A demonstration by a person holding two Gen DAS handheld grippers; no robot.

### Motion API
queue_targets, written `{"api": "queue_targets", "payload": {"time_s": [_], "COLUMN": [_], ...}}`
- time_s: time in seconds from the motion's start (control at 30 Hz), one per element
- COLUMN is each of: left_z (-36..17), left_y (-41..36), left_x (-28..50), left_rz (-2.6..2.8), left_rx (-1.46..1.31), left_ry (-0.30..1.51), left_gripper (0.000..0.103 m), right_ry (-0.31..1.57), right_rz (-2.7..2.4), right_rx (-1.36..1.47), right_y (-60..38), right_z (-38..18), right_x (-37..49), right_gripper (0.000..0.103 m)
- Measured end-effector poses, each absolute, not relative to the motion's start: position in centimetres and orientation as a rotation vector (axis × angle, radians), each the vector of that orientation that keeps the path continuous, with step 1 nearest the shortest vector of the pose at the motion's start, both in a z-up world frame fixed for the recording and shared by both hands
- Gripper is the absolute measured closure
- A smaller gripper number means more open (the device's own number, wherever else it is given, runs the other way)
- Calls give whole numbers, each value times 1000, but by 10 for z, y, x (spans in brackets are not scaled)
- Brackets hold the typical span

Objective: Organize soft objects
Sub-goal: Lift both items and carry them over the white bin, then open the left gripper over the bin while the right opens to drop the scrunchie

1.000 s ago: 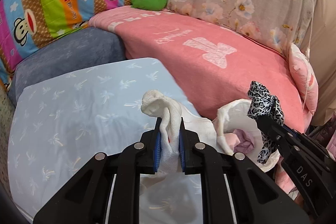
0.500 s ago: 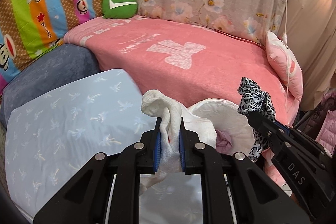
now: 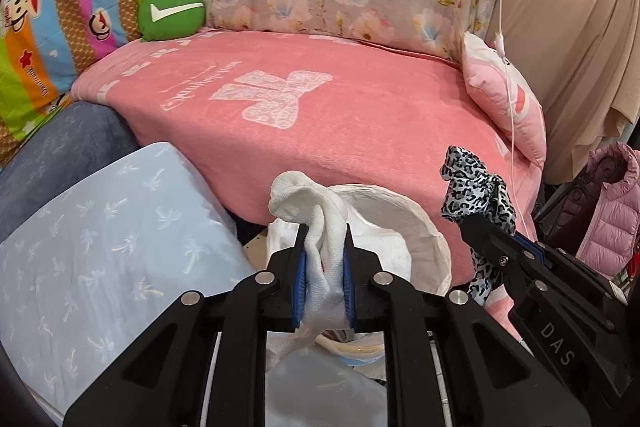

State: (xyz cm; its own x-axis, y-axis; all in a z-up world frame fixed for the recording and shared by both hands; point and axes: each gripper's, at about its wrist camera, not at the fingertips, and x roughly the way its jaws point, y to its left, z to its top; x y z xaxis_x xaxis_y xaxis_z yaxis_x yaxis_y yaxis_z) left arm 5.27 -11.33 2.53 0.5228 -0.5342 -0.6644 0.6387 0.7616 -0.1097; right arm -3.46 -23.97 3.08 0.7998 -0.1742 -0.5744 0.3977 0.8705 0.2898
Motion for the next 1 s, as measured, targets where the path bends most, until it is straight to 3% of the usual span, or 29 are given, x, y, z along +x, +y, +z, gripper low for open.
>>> {"api": "queue_targets", "payload": {"time_s": [0.37,0.47,0.53,1.0], "left_z": [25,25,25,18], "left_y": [-142,-144,-143,-122], "left_x": [55,57,58,78], "left_rz": [-755,-750,-741,-664], "left_rx": [186,184,176,147], "left_ry": [728,717,706,704], "left_gripper": [83,65,46,39], "right_ry": [562,563,563,581], "right_rz": [-360,-366,-369,-361], "right_rx": [429,428,427,394], "right_y": [-264,-267,-269,-261], "right_z": [26,25,25,20], "right_x": [-37,-34,-31,-6], "right_gripper": [98,98,98,91]}}
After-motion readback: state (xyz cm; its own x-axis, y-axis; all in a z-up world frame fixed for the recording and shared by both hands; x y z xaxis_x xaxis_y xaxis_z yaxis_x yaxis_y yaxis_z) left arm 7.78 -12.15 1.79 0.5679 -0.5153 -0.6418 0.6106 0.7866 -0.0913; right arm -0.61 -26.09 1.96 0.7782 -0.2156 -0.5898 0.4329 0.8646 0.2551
